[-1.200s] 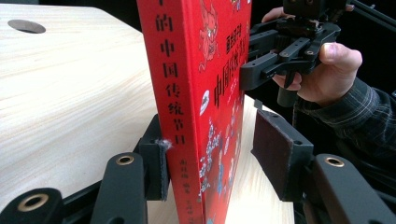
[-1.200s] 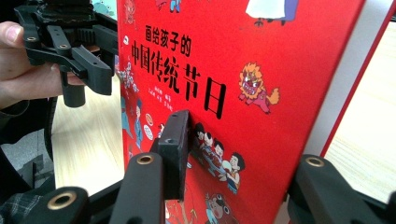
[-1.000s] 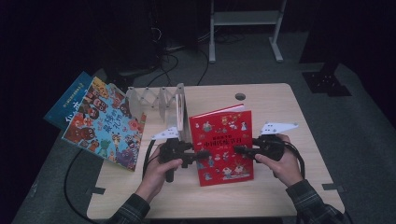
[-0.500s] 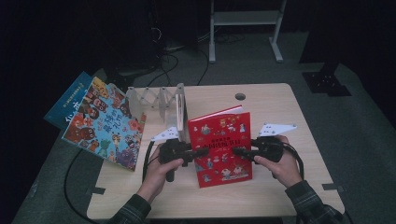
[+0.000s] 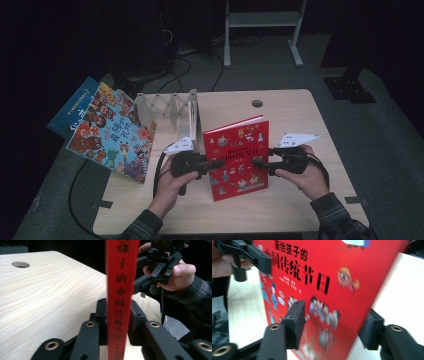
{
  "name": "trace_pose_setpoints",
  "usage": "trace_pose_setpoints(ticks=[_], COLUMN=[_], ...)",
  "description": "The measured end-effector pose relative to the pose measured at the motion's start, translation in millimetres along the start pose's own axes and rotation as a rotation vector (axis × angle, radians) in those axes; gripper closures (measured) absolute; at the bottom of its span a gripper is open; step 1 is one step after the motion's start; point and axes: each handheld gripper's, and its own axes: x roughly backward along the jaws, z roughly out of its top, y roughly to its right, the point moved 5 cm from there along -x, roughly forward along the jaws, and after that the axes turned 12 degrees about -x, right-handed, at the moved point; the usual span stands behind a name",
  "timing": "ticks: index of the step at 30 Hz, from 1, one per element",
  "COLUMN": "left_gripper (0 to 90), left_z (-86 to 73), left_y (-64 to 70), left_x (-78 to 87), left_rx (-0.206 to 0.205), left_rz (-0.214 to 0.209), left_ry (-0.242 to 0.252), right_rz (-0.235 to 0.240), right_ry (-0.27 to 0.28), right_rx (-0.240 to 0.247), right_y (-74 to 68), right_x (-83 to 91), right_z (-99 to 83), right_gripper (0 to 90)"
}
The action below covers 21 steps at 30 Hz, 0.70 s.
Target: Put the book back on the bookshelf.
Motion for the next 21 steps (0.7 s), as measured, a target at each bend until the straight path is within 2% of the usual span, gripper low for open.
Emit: trace_pose_setpoints(ticks=[5, 9, 10, 13, 16, 21], left_gripper=[78.3, 78.1, 78.0, 78.0, 78.3, 78.8], left_z=[-1.5, -1.2, -1.0, -0.8, -0.6, 2.2], left_y=[-3.8, -5.7, -5.6, -5.9, -6.0, -5.5], left_x=[0.5, 0.3, 0.2, 0.2, 1.1, 3.0], left_rx=[0.043, 0.046, 0.049, 0.056, 0.062, 0.069], left_rz=[0.012, 0.02, 0.022, 0.021, 0.02, 0.033], left_ry=[-0.003, -0.004, -0.004, -0.007, -0.006, -0.017], right_rz=[-0.052, -0.148, -0.2, -0.275, -0.343, -0.397], right_ry=[0.058, 0.082, 0.072, 0.045, -0.022, -0.106], right_rx=[-0.051, -0.089, -0.1, -0.129, -0.14, -0.164], right_y=[20.4, 42.5, 52.2, 66.2, 81.9, 97.9], right_x=[17.2, 20.1, 18.8, 15.4, 7.9, -3.6], right_z=[-0.4, -7.2, -12.1, -20.7, -33.7, -50.9], right_gripper=[39.6, 35.1, 34.6, 32.4, 30.8, 31.2])
